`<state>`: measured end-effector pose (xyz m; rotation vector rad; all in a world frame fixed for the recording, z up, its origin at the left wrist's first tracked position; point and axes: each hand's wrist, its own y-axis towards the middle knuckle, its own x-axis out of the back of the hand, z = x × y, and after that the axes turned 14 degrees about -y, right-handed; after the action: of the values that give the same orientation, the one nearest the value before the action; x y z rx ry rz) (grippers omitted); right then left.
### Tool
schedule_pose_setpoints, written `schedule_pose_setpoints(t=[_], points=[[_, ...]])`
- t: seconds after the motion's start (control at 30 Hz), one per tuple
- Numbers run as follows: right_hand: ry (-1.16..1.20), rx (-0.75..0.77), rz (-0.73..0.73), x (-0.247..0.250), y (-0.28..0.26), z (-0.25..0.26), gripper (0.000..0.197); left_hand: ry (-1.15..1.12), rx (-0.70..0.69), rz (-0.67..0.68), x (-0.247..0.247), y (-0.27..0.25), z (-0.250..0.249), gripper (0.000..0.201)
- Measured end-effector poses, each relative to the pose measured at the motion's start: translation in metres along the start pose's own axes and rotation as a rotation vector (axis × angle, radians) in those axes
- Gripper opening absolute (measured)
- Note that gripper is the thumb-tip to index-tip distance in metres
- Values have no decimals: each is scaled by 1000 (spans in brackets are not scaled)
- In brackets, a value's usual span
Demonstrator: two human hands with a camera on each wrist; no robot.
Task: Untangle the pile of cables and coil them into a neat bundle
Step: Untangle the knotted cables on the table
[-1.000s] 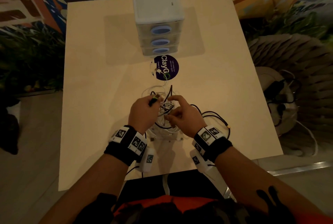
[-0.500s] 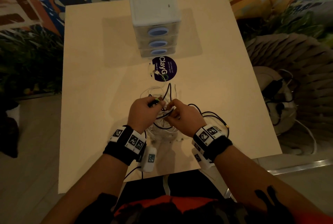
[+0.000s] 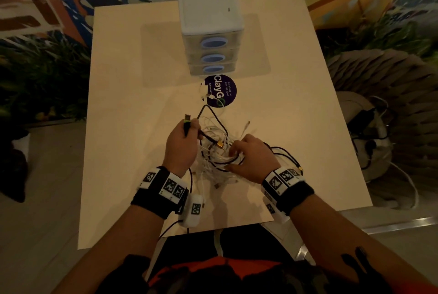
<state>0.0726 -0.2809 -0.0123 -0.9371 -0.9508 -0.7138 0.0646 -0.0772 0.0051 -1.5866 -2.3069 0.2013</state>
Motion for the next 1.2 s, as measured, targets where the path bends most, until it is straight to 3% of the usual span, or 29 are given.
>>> schedule_pose_setpoints(t=[0.13,0.23,0.33,0.4,0.53,0.63,0.7,0.8,0.9,1.03,1.2], points=[[175,2,27,10,-4,1,62,-32,6,68,-1,-7,-3,41],[305,-19,-87,20,-4,6,75,-79,-18,135,-1,-14,-9,36],[373,79,-182,32,-4,13,89,-115,-34,219,-2,-20,-18,29],[307,160,-236,43,-3,17,82,-127,-44,269,-3,-23,-23,24],[175,254,-260,58,5,12,49,-174,-25,341,-1,-25,-26,22],[159,215,-269,62,11,2,23,-190,-42,385,1,-23,-28,18],[186,141,-321,63,14,-5,12,-129,-74,330,6,-17,-20,18],[378,-8,-445,64,16,-18,18,36,-93,240,16,-5,1,13],[618,-184,-492,67,18,-29,22,299,-128,289,19,-6,10,17],[676,-296,-480,69,19,-37,25,555,-268,369,15,-13,9,23],[730,-322,-366,55,30,-44,25,454,-327,341,14,-12,9,18]])
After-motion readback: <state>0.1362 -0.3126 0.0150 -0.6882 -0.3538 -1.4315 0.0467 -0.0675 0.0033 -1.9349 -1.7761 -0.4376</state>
